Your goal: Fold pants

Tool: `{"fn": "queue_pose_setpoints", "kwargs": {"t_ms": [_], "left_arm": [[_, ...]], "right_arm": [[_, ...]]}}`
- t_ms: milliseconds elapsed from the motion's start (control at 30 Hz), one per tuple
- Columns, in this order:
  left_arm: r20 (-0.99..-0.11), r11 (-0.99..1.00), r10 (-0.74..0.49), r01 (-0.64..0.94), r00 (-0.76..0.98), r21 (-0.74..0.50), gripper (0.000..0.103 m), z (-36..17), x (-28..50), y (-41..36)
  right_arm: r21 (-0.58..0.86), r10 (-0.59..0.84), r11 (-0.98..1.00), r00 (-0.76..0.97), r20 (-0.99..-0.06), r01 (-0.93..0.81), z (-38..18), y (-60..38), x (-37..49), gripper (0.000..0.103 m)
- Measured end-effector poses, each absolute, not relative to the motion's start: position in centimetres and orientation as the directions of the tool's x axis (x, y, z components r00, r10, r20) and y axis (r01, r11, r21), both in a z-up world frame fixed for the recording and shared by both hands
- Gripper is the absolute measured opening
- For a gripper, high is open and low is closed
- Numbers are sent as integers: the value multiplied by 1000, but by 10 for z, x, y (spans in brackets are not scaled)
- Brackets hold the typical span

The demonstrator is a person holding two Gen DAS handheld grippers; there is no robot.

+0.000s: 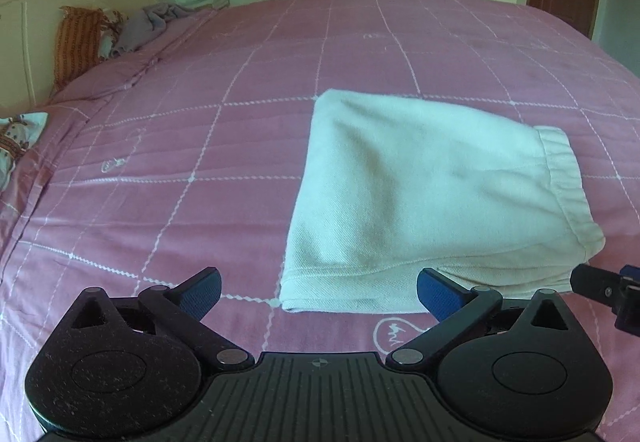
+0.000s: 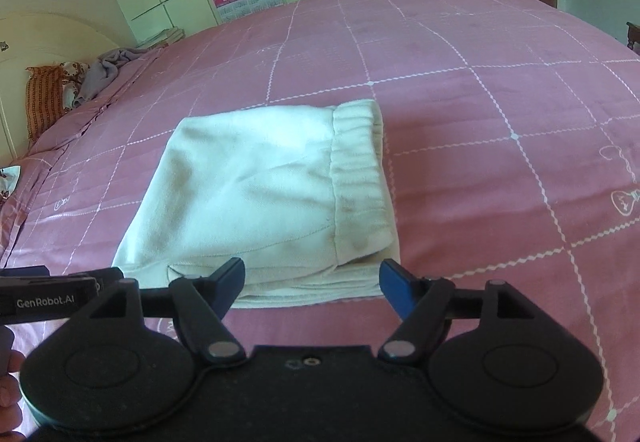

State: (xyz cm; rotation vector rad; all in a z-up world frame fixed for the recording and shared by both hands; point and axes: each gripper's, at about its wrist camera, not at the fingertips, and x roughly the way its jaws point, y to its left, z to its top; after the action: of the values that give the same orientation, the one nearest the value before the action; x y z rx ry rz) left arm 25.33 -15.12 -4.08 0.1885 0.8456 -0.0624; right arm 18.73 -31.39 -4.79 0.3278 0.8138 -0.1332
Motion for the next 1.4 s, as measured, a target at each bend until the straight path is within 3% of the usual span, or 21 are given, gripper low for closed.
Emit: {"fn": "queue_pose_setpoints", "kwargs": {"t_ms": [100, 333, 767, 1200, 1400], "left_arm": [[-697, 980, 52, 96, 715, 172, 103, -27, 239, -149], [-674, 976, 78, 82, 735, 203, 103, -17, 214, -143], [-654, 981, -1, 129, 756, 148, 103, 11, 157, -130], [-593, 983, -53, 146, 804, 109, 103, 50, 115, -123], [-564, 978, -86, 177, 821, 107, 103, 71, 88, -116]], "right_arm": [[236, 15, 944, 685, -729, 230, -42, -308, 176, 77], [171, -14, 965, 691, -723, 199, -32, -294, 148, 79], [135, -13, 981, 740, -673, 141, -3, -273, 98, 84], [138, -46, 979, 818, -574, 152, 43, -260, 60, 103], [160, -63, 969, 813, -578, 189, 52, -260, 49, 103]]}}
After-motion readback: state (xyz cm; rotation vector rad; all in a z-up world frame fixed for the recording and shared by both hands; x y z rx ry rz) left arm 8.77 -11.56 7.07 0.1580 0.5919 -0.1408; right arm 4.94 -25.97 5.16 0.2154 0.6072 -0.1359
